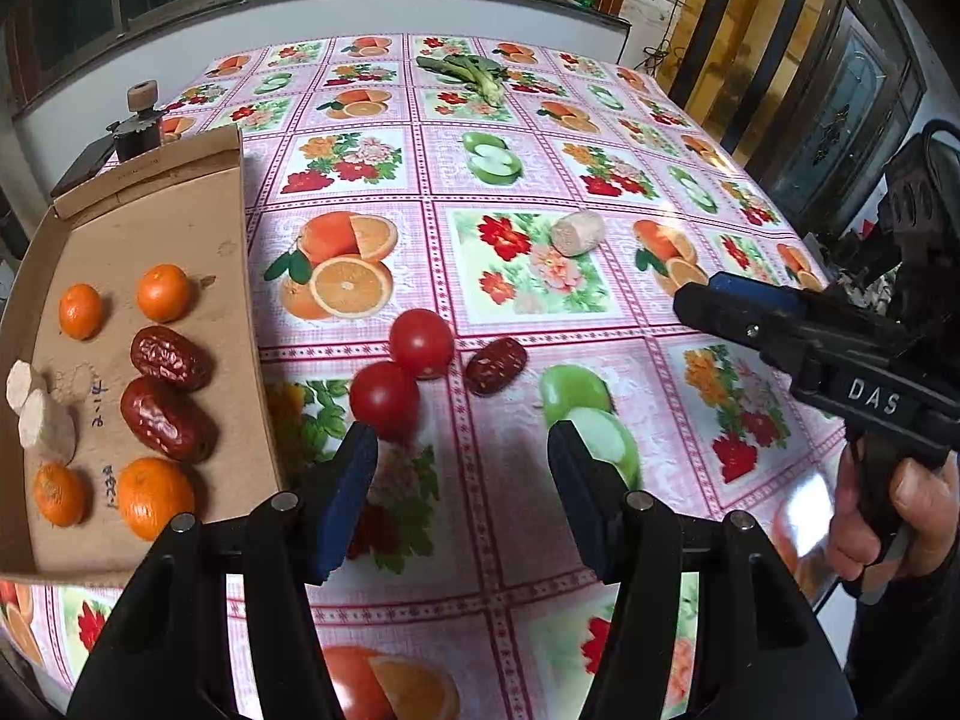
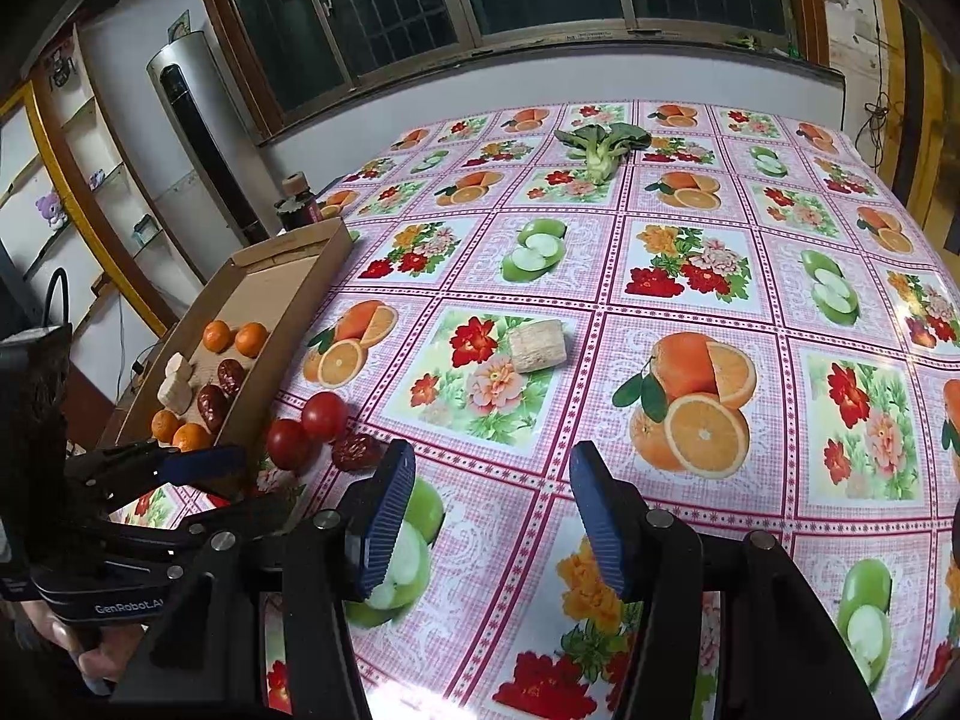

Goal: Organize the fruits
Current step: 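Move both tools from the tray toward the tomatoes and bun on the table, then grasp a red tomato with the left tool while the right tool grasps a beige bun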

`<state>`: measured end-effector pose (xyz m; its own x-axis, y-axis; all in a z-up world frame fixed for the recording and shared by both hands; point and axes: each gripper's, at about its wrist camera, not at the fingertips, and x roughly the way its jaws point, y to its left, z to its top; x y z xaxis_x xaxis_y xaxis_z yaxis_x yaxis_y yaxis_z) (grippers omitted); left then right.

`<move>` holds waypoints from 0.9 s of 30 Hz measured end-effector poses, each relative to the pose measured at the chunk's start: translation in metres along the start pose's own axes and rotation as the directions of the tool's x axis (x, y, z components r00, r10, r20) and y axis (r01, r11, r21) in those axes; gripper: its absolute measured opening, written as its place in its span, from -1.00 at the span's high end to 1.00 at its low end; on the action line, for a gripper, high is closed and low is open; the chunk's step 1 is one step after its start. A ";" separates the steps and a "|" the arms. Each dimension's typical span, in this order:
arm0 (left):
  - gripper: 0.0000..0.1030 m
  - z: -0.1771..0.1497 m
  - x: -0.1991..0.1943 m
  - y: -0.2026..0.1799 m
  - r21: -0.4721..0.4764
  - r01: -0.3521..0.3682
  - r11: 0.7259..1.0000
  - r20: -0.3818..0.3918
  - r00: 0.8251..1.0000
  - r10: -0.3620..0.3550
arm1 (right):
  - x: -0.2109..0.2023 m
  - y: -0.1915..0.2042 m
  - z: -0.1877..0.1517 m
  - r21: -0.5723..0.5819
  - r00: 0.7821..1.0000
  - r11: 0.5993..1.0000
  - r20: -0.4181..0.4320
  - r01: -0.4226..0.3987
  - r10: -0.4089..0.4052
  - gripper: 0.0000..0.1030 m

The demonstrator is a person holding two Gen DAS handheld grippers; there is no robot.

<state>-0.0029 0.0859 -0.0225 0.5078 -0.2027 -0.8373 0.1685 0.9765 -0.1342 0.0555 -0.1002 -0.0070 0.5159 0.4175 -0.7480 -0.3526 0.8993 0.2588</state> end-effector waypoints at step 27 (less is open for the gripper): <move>0.46 0.014 0.041 0.004 0.245 -0.147 0.958 -0.008 0.988 0.154 | 0.087 -0.005 0.042 -0.032 0.997 0.999 -0.077 0.025 -0.027 -0.06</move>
<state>0.0305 0.0806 -0.0505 0.5211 -0.0495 -0.8521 0.2940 0.9476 0.1248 0.1352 -0.0633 -0.0473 0.4638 0.3814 -0.7997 -0.3644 0.9048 0.2203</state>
